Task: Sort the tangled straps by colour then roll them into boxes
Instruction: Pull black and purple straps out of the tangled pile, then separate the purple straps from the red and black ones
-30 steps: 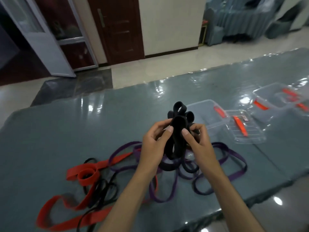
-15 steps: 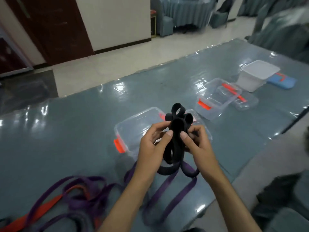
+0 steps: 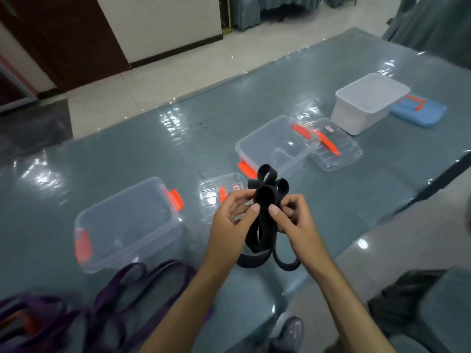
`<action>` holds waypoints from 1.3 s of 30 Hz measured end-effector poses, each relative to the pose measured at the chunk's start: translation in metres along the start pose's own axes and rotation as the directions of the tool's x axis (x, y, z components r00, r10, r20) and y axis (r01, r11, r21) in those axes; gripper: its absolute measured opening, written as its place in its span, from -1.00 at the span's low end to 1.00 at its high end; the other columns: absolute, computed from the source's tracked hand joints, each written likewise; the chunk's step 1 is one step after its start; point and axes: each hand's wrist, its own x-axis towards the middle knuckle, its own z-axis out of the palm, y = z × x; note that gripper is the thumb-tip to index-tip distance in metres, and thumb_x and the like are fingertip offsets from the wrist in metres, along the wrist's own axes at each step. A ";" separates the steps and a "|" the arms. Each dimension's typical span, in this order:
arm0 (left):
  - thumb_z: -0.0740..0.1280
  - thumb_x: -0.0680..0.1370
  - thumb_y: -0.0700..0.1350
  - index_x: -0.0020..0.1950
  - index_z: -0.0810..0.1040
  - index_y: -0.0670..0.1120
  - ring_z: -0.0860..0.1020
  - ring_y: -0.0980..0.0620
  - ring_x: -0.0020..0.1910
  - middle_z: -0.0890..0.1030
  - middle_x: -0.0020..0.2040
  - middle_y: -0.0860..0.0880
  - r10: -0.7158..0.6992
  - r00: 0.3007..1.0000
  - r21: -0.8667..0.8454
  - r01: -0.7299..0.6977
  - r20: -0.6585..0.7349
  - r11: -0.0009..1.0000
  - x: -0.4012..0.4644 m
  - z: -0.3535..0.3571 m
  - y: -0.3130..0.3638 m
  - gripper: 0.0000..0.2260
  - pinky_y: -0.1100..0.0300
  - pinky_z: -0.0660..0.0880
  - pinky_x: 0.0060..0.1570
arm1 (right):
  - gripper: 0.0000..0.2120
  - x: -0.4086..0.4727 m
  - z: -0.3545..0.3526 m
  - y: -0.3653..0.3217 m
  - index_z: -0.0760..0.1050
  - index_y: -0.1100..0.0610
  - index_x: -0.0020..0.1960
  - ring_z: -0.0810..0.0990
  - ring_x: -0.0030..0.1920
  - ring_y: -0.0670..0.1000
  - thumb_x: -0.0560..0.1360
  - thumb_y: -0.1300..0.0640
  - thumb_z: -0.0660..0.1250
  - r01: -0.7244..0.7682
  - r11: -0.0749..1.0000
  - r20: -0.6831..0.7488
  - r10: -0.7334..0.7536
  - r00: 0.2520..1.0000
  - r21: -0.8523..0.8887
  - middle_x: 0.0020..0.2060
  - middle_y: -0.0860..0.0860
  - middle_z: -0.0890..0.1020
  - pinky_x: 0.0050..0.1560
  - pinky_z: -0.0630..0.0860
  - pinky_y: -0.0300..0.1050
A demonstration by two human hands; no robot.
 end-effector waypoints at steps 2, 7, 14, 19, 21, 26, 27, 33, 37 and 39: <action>0.39 0.63 -0.23 0.23 0.61 0.00 0.64 0.06 0.24 0.70 0.17 0.06 -0.013 1.000 0.034 0.013 0.001 0.999 0.013 0.038 -0.006 -0.79 0.00 0.53 0.33 | -0.55 0.015 -0.038 0.000 0.38 -0.02 -0.01 0.53 -0.15 0.11 0.44 -0.30 0.49 -0.028 1.000 -0.009 0.028 1.000 0.004 -0.24 0.16 0.50 0.09 0.53 0.40; 0.37 0.65 -0.18 0.27 0.56 0.08 0.60 0.18 0.27 0.66 0.21 0.18 0.004 1.000 0.117 -0.006 0.012 0.993 0.047 0.116 -0.022 -0.77 0.01 0.56 0.30 | -0.48 0.049 -0.112 0.005 0.38 0.01 0.02 0.61 -0.06 0.35 0.42 -0.35 0.49 -0.094 0.994 -0.039 0.091 0.995 -0.060 -0.12 0.39 0.52 0.11 0.53 0.47; 0.37 0.66 -0.13 0.26 0.53 0.19 0.57 0.23 0.26 0.61 0.20 0.29 -0.025 1.000 0.131 0.024 0.005 0.991 0.103 0.186 -0.063 -0.74 0.22 0.53 0.25 | -0.56 0.113 -0.184 0.028 0.38 0.04 0.07 0.70 0.03 0.22 0.47 -0.26 0.42 -0.205 0.966 -0.033 0.203 0.979 -0.156 -0.06 0.23 0.66 0.18 0.61 0.28; 0.37 0.64 -0.13 0.33 0.49 0.17 0.54 0.28 0.27 0.59 0.22 0.30 -0.118 0.992 0.241 0.124 -0.040 0.963 0.136 0.209 -0.122 -0.69 0.26 0.51 0.26 | -0.56 0.158 -0.217 0.080 0.40 0.03 0.03 0.64 -0.03 0.23 0.48 -0.28 0.45 -0.287 0.915 0.016 0.304 0.953 -0.285 -0.09 0.27 0.56 0.12 0.59 0.32; 0.35 0.62 -0.18 0.36 0.49 0.11 0.54 0.29 0.26 0.59 0.23 0.25 -0.155 0.984 0.323 0.174 -0.084 0.930 0.145 0.215 -0.149 -0.66 0.17 0.52 0.29 | -0.68 0.171 -0.226 0.099 0.39 0.04 -0.02 0.58 -0.14 0.00 0.55 -0.13 0.45 -0.304 0.874 0.020 0.337 0.941 -0.379 -0.17 0.08 0.54 0.03 0.59 0.13; 0.35 0.56 -0.24 0.43 0.47 -0.02 0.48 0.00 0.34 0.51 0.35 0.03 -0.227 0.966 0.589 0.257 -0.127 0.766 0.153 0.230 -0.201 -0.56 0.03 0.42 0.40 | -0.76 0.201 -0.254 0.145 0.44 0.06 0.01 0.61 0.02 0.11 0.56 -0.03 0.45 -0.268 0.683 0.030 0.391 0.920 -0.680 -0.03 0.03 0.58 0.09 0.55 0.09; 0.34 0.56 -0.23 0.44 0.46 -0.02 0.47 -0.02 0.34 0.50 0.36 0.02 -0.230 0.964 0.635 0.261 -0.133 0.727 0.151 0.233 -0.205 -0.56 0.03 0.42 0.40 | -0.75 0.205 -0.260 0.147 0.46 0.06 0.03 0.60 0.04 0.12 0.55 -0.06 0.46 -0.242 0.646 0.048 0.397 0.917 -0.724 0.01 0.05 0.55 0.10 0.54 0.07; 0.42 0.58 -0.02 0.41 0.52 -0.03 0.41 -0.09 0.43 0.45 0.43 -0.04 -0.204 0.946 0.808 0.321 -0.251 0.494 0.143 0.239 -0.196 -0.60 0.00 0.41 0.41 | -0.58 0.220 -0.293 0.121 0.48 0.08 0.11 0.57 0.08 0.09 0.55 -0.27 0.35 0.014 0.409 0.218 0.459 0.861 -0.913 0.05 0.00 0.55 0.04 0.54 0.03; 0.39 0.61 0.07 0.42 0.50 -0.01 0.30 -0.11 0.55 0.33 0.56 -0.07 -0.252 0.927 0.832 0.363 -0.278 0.418 0.135 0.239 -0.183 -0.59 -0.06 0.33 0.49 | -0.66 0.231 -0.312 0.097 0.49 0.05 0.15 0.64 -0.01 0.02 0.61 -0.21 0.28 0.230 0.314 0.352 0.420 0.837 -0.921 -0.01 -0.05 0.65 -0.04 0.55 -0.07; 0.37 0.61 0.08 0.39 0.52 0.00 0.34 -0.11 0.52 0.36 0.54 -0.06 -0.244 0.926 0.848 0.365 -0.289 0.383 0.128 0.237 -0.174 -0.63 -0.06 0.39 0.43 | -0.68 0.235 -0.315 0.090 0.50 0.04 0.23 0.66 0.00 0.03 0.64 -0.16 0.25 0.332 0.271 0.418 0.389 0.821 -0.904 0.03 -0.03 0.68 -0.04 0.57 -0.08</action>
